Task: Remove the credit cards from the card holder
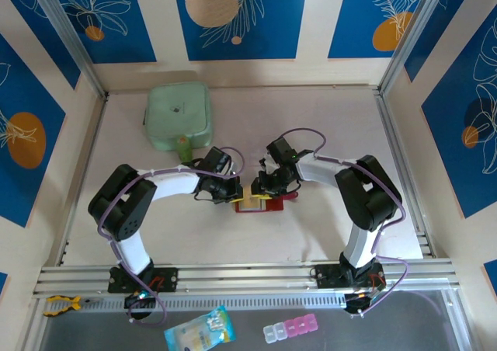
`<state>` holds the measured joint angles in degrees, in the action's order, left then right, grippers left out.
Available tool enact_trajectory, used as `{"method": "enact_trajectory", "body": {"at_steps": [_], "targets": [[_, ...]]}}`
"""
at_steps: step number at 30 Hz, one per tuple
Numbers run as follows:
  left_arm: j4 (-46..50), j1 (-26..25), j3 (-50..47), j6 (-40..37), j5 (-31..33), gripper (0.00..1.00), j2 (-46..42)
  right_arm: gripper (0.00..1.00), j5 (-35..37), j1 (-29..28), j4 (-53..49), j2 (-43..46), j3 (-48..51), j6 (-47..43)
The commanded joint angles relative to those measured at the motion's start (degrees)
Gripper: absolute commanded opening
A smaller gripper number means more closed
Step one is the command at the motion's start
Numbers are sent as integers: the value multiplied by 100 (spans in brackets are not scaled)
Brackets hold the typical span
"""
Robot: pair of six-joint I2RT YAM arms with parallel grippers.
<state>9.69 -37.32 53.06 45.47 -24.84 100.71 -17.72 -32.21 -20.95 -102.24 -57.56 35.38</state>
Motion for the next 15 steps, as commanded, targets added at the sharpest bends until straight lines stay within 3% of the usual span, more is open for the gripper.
{"method": "enact_trajectory", "body": {"at_steps": [1,15], "targets": [[204,-46,-59,-101,94,5,135,26,-245,21,116,-96,96,-65],[262,-43,-46,-126,137,5,144,29,488,39,-401,39,78,-189]]}}
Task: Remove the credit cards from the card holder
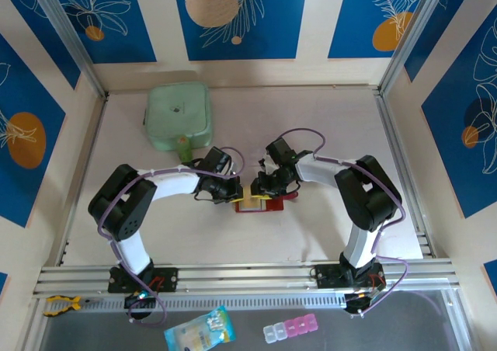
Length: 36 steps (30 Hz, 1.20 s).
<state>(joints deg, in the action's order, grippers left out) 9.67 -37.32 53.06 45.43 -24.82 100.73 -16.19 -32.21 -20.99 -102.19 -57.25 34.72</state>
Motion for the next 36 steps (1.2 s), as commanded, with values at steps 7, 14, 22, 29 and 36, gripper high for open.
{"method": "enact_trajectory", "body": {"at_steps": [7,14,22,29,36], "targets": [[290,-42,-41,-126,149,5,114,29,465,41,-471,141,30,-174],[268,-54,-9,-104,119,5,41,30,361,39,-420,312,56,-208],[495,-54,253,-122,130,5,-305,32,-10,86,-115,647,256,-144],[462,-215,451,-100,-57,5,-149,32,-82,142,-126,583,272,-150],[715,-236,399,-242,309,4,-33,32,-180,144,-63,511,259,-131]]}}
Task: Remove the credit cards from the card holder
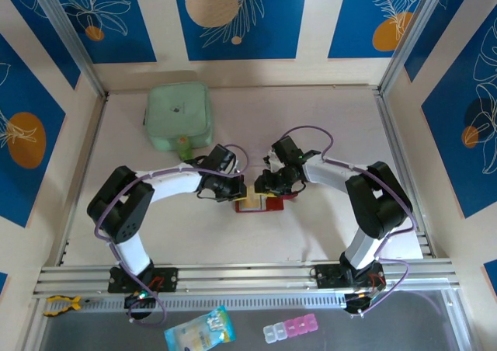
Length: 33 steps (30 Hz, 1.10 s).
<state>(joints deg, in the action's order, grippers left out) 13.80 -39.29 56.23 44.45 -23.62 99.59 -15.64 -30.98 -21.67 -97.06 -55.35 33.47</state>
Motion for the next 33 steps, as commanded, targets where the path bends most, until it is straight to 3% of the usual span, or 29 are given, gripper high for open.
{"method": "enact_trajectory", "body": {"at_steps": [1,33], "targets": [[307,-41,72,-154,214,4,80,32,-250,21,12,-23,60,-7],[342,-38,13,-193,279,3,236,24,-554,4,234,-526,15,-42]]}}
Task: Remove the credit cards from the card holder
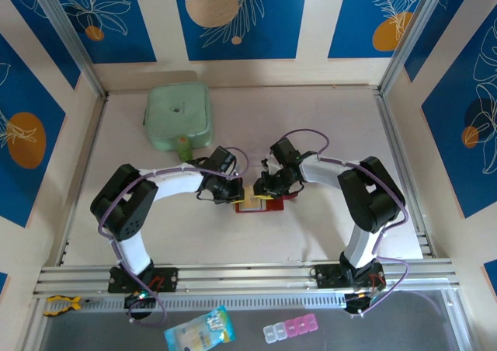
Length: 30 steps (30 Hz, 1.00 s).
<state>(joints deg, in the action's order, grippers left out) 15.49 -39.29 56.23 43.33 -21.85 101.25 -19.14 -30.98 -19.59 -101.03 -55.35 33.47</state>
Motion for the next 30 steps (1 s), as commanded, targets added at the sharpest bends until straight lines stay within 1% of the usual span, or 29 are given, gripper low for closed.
{"method": "enact_trajectory", "body": {"at_steps": [1,7,15,22,30], "targets": [[174,-35,12,-82,100,3,71,24,-205,3,26,-135,16,-51],[181,-40,18,-84,102,3,61,24,72,-4,-196,-168,-28,-85],[214,-41,26,-88,111,3,53,25,451,-12,-377,144,-51,-146],[223,-43,36,-88,110,3,48,25,507,-5,-524,273,-142,-233],[342,-41,279,-106,101,3,-135,26,352,21,-319,614,19,-163]]}}
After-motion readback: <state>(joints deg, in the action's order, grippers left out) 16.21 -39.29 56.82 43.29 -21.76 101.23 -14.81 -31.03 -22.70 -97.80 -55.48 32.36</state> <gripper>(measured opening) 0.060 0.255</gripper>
